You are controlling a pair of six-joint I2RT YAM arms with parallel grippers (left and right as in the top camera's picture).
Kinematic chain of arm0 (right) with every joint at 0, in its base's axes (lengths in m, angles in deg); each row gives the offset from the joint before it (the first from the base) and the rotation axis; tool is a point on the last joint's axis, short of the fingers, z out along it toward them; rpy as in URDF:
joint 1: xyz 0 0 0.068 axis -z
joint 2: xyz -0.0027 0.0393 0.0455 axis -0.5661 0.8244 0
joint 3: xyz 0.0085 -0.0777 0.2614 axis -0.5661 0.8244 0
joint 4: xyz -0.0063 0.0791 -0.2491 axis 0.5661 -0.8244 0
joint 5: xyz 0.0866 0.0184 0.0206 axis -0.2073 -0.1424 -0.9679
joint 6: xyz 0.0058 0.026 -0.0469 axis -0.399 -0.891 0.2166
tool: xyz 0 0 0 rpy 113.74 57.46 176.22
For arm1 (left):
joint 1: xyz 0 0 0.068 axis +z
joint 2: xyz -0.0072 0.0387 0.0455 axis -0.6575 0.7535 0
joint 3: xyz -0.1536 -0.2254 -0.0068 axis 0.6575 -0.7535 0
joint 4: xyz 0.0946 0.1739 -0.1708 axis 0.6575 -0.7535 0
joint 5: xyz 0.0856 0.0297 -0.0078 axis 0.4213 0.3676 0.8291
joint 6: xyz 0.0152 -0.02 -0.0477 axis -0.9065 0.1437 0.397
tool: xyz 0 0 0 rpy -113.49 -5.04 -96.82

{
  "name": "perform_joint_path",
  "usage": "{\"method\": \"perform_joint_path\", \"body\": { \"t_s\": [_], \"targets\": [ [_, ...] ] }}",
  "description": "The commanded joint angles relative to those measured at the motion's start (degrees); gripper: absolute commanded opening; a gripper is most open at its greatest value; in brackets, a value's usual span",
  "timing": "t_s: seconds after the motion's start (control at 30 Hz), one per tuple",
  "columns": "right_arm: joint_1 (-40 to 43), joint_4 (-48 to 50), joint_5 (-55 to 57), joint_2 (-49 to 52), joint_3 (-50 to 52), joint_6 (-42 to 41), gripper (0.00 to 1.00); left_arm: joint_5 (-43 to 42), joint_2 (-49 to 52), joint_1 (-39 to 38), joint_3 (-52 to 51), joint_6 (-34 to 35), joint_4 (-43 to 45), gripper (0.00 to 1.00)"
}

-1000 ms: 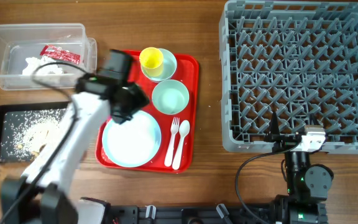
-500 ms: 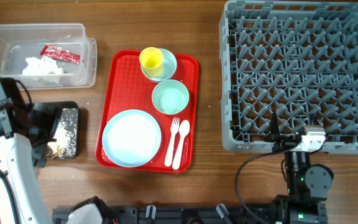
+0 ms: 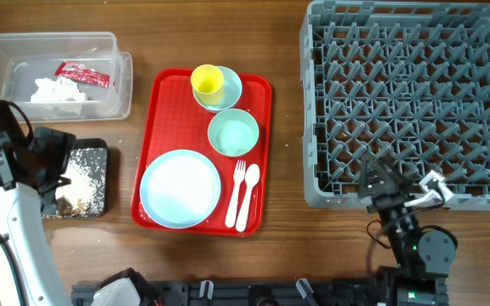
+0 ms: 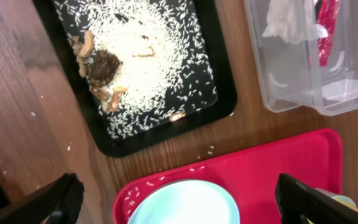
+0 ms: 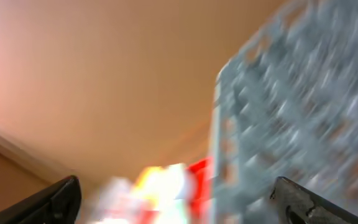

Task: Sort waste into correct bins and load items into the dishwasher rack
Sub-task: 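Withdraw left gripper to the left side, then reach right gripper to the light-blue bowl and grasp its rim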

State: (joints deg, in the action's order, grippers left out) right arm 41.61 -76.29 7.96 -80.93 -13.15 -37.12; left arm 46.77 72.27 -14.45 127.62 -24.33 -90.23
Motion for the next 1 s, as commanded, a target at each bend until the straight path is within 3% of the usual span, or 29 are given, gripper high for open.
{"method": "perform_joint_path", "body": {
  "t_s": [0.0,0.17,0.23,0.27,0.33,0.53,0.63,0.8,0.97],
  "targets": [
    [0.22,7.23,-8.2,-0.2,0.07,-21.24,1.0,-1.55,1.88,2.23,0.63,0.0,1.31,1.0],
    [0.24,23.54,-10.93,-0.2,-0.9,-20.92,1.0,-1.53,6.78,7.61,0.63,0.15,2.14,1.0],
    [0.24,23.17,-10.97,0.48,-2.97,-18.51,1.0,-1.55,7.63,9.57,0.63,0.15,2.16,1.0],
    [0.24,20.94,-11.43,2.64,-6.19,-12.0,1.0,-1.53,7.67,12.07,0.63,0.13,2.78,1.0],
    [0.22,16.48,-12.87,6.25,-9.94,-7.5,1.0,-1.57,7.56,13.9,0.63,0.15,2.97,1.0],
    [0.17,12.57,-30.32,32.96,-32.7,12.87,1.0,-1.73,7.58,17.77,0.63,0.11,1.03,1.0],
    [-2.1,5.99,-31.76,42.1,-43.01,18.49,1.0,-1.73,7.58,17.77,0.63,0.11,1.03,1.0],
    [-17.25,-13.9,-25.66,54.8,-58.66,30.34,1.0,-1.73,7.58,17.77,0.63,0.11,1.03,1.0],
    [-38.45,-30.82,0.09,65.46,-69.51,38.93,1.0,-1.73,7.58,17.77,0.63,0.11,1.03,1.0]
  ]
}}
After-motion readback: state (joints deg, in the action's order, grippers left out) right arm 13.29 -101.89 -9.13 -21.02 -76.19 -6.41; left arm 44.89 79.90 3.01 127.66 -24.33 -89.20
